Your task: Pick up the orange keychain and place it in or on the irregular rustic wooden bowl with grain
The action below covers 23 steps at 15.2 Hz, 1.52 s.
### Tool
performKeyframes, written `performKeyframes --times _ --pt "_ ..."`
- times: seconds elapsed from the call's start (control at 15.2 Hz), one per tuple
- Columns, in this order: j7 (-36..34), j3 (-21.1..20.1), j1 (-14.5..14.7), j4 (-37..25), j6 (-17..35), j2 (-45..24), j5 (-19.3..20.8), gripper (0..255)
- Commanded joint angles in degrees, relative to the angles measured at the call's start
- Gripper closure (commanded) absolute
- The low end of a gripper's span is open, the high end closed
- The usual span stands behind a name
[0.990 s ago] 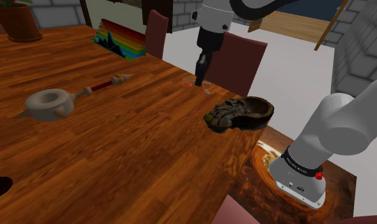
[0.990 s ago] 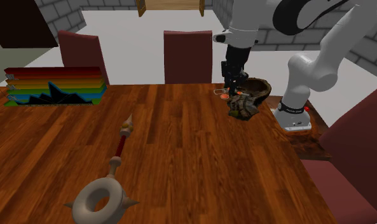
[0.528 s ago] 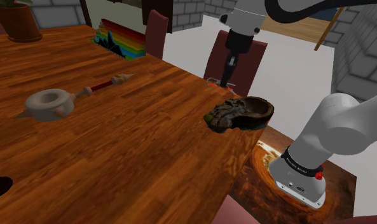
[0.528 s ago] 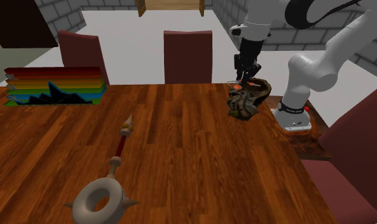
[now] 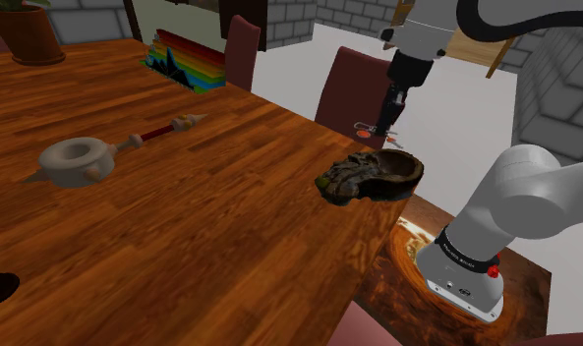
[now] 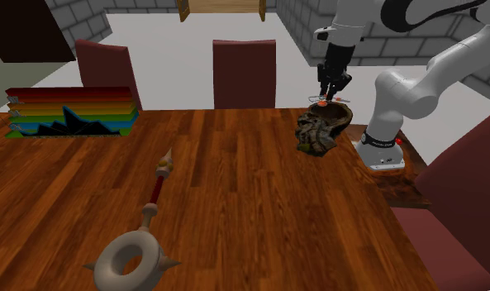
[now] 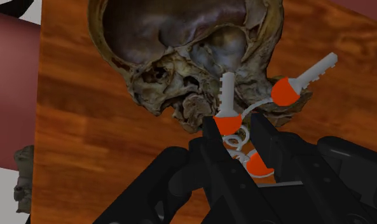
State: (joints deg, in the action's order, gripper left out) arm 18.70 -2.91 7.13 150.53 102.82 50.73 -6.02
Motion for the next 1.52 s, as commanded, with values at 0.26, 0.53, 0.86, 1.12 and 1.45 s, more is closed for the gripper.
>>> performKeyframes --times 0.26,0.53,0.86,1.12,1.45 --pt "0.44 -0.05 0.05 4.65 4.27 0.35 -0.19 255" --pt "0.64 -0.21 0.14 7.57 7.5 0.04 -0.42 255" --pt "0.86 -0.38 0.25 10.42 10.97 -0.58 -0.68 255" --pt "0.86 -0.38 0.25 10.42 10.97 -0.6 -0.68 255" --pt "0.86 -0.38 0.25 10.41 10.96 -0.59 -0.68 0"
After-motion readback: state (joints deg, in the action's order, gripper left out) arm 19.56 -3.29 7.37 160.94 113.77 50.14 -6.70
